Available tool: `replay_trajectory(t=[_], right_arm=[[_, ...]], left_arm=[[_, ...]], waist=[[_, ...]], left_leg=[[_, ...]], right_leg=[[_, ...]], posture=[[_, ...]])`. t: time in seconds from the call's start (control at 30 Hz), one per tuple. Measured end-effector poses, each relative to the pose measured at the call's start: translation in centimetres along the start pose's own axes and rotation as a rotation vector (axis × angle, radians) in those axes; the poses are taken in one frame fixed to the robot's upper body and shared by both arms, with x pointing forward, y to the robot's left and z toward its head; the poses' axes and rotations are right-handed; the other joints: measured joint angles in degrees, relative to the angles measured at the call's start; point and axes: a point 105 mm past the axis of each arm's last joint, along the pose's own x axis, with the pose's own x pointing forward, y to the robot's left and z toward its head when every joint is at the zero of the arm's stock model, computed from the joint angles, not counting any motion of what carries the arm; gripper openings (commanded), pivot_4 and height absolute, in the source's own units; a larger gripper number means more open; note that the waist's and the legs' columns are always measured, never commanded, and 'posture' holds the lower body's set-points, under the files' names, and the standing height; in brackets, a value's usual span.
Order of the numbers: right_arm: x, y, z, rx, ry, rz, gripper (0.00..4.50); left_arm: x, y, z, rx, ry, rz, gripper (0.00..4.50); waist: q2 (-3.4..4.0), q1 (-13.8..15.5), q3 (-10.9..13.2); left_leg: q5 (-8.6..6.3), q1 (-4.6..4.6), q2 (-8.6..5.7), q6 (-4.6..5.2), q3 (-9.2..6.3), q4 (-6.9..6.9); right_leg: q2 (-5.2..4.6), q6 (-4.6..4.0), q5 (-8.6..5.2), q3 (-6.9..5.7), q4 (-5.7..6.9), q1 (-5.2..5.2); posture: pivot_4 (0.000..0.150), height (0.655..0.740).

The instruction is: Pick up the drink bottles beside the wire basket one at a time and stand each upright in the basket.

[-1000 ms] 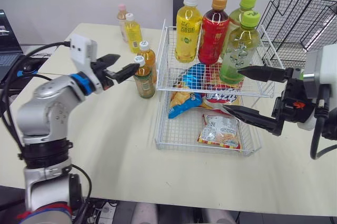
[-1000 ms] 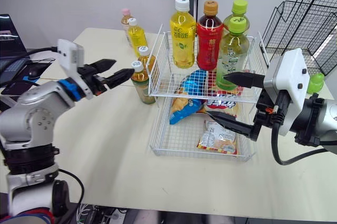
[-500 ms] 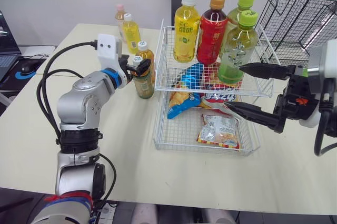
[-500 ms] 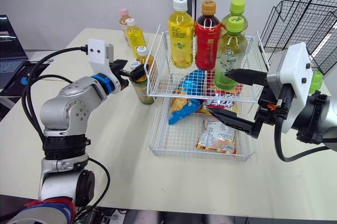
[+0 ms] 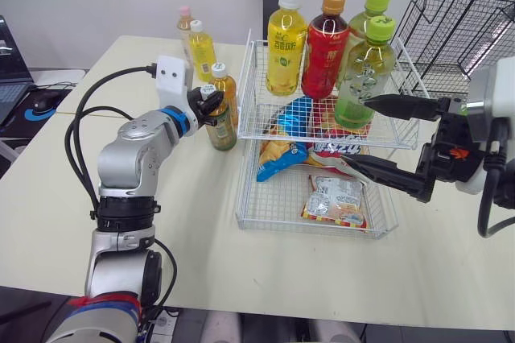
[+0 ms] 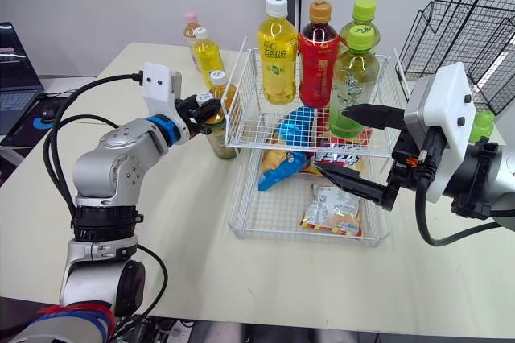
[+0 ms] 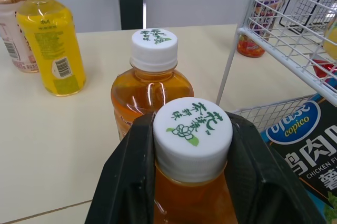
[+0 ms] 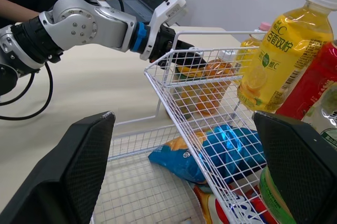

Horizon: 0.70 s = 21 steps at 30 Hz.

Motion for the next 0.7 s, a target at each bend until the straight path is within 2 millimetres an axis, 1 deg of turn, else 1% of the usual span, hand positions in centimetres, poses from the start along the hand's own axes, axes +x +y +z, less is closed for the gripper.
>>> replay_trajectory(t=[0.07,0.13,0.2,0.23,0.27,0.3,0.37,0.47,0.53,0.6,0.7], right_arm=[[-0.5,-0.3,0.2,-0.013,0.008,-0.017,4.50],[-1.4,-1.0,0.3,-0.016,0.028,-0.042,4.50],[-2.2,-1.7,0.7,-0.017,0.030,-0.063,4.50],[-2.4,-1.8,0.8,-0.019,0.034,-0.068,4.50],[-2.6,-1.9,0.8,-0.017,0.041,-0.072,4.50],[-2.7,-2.0,0.7,-0.016,0.044,-0.072,4.50],[-2.6,-1.8,0.6,-0.012,0.051,-0.064,4.50],[-2.6,-1.7,0.5,-0.012,0.062,-0.058,4.50],[-2.6,-1.7,0.5,-0.012,0.065,-0.065,4.50],[-2.6,-1.7,0.4,-0.017,0.069,-0.077,4.50],[-2.5,-1.3,-0.1,-0.010,0.079,-0.080,4.50]], left_arm=[[-0.6,0.3,0.1,0.019,0.010,-0.020,1.36],[-1.5,0.8,0.8,0.048,0.027,-0.043,1.36],[-2.5,1.4,2.4,0.047,0.037,-0.087,1.36],[-2.8,1.4,3.5,0.048,0.035,-0.111,1.36],[-3.1,1.4,5.3,0.050,0.017,-0.143,1.36],[-3.4,1.3,7.9,0.047,-0.017,-0.183,1.36],[-4.4,1.1,11.6,0.049,-0.078,-0.230,1.36],[-5.8,-0.1,16.5,0.022,-0.128,-0.353,1.36],[-6.2,-1.0,18.4,0.015,-0.141,-0.426,1.36],[-6.3,-2.2,20.0,0.000,-0.148,-0.506,1.36],[-6.1,-4.2,21.6,-0.007,-0.152,-0.614,1.36]], waist=[[-0.01,-0.1,0.0],[-0.03,-0.2,0.0],[-0.05,-0.1,0.0],[-0.08,-0.1,0.1],[-0.11,-0.1,0.1],[-0.12,0.1,0.1],[-0.12,0.2,0.1],[-0.12,0.1,0.1],[-0.12,0.0,0.1],[-0.12,0.0,0.1],[-0.12,0.0,0.1]], left_leg=[[0.00,-0.01,0.02,0.00,0.01,-0.03],[0.00,-0.02,0.03,0.00,0.01,-0.04],[0.01,-0.03,0.03,-0.01,-0.01,-0.03],[0.01,-0.05,0.03,-0.01,-0.04,-0.02],[0.01,-0.06,0.03,-0.02,-0.04,-0.01],[0.01,-0.09,0.00,-0.02,-0.08,0.02],[0.00,-0.10,-0.03,0.00,-0.02,-0.01],[-0.01,-0.12,-0.04,0.00,0.00,-0.06],[0.00,-0.13,-0.02,0.00,-0.03,-0.07],[0.00,-0.12,-0.01,-0.01,-0.06,-0.06],[0.00,-0.13,-0.01,-0.01,-0.04,-0.04]], right_leg=[[0.01,0.00,0.00,0.00,0.00,-0.03],[0.02,0.00,0.00,0.00,-0.01,-0.05],[0.02,0.00,0.00,-0.04,0.00,-0.06],[0.03,0.00,0.00,-0.07,0.00,-0.06],[0.04,0.00,0.00,-0.07,-0.01,-0.06],[0.03,0.01,-0.01,-0.11,-0.03,-0.05],[0.00,0.02,-0.01,-0.06,-0.11,-0.04],[0.00,0.02,-0.01,-0.05,-0.15,-0.06],[0.03,0.02,-0.01,-0.08,-0.13,-0.08],[0.04,0.02,-0.02,-0.11,-0.08,-0.10],[0.04,0.05,-0.03,-0.08,-0.09,-0.10]], posture=[[0.150,0.7400],[0.150,0.7400],[0.150,0.7400],[0.150,0.7400],[0.150,0.7400],[0.150,0.7400],[0.150,0.7400],[0.150,0.7400],[0.150,0.7400],[0.150,0.7400],[0.150,0.7400]])
